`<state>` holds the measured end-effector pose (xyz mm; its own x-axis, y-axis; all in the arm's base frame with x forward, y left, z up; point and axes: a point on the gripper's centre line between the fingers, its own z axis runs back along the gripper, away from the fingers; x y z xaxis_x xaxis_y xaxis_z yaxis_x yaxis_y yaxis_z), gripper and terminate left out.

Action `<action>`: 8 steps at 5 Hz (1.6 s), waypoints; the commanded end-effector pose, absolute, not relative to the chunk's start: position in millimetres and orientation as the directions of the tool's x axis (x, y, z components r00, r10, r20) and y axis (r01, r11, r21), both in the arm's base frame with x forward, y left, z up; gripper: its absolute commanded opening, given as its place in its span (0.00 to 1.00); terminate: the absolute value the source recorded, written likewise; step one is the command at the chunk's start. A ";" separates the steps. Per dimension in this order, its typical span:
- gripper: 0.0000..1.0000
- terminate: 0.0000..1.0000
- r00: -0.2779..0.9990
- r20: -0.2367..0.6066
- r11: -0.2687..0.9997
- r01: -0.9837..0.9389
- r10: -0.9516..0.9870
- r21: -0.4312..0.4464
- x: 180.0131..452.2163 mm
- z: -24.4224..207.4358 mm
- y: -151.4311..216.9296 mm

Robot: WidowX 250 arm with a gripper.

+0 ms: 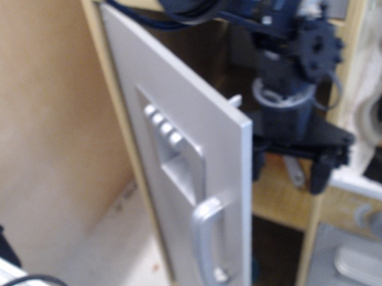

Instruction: Open fridge

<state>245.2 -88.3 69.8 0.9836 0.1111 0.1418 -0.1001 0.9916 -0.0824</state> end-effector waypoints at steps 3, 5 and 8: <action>1.00 0.00 0.986 0.154 0.998 -0.056 0.060 -0.030 237.2 93.3 -14.4; 1.00 0.00 0.981 0.178 0.997 -0.079 0.082 -0.021 223.0 92.5 18.3; 1.00 0.00 0.980 0.188 0.998 -0.069 0.066 0.008 210.9 94.8 57.2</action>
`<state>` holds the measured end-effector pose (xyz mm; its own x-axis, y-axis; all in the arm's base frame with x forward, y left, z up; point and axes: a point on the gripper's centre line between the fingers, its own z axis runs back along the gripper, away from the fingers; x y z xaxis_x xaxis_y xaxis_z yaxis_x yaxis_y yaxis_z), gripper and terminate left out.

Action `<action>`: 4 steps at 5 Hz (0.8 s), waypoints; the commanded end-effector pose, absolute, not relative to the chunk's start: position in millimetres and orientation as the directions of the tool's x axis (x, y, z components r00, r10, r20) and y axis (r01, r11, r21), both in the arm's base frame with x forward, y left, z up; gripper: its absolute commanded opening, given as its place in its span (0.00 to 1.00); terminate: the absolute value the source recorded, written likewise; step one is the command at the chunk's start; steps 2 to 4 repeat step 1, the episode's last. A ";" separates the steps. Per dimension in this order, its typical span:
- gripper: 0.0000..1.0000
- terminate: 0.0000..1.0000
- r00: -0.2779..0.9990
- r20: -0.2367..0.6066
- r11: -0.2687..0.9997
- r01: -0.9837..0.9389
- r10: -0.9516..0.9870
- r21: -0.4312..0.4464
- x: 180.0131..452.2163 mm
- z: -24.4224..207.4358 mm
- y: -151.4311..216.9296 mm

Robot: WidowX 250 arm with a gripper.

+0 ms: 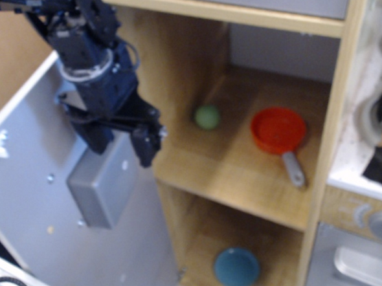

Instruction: Open fridge

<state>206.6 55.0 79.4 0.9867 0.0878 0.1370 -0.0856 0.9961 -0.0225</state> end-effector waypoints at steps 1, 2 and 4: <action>1.00 1.00 0.980 0.188 0.998 -0.069 0.066 0.008 210.9 94.8 57.2; 1.00 1.00 0.980 0.188 0.998 -0.069 0.066 0.008 210.9 94.8 57.2; 1.00 1.00 0.980 0.188 0.998 -0.069 0.066 0.008 210.9 94.8 57.2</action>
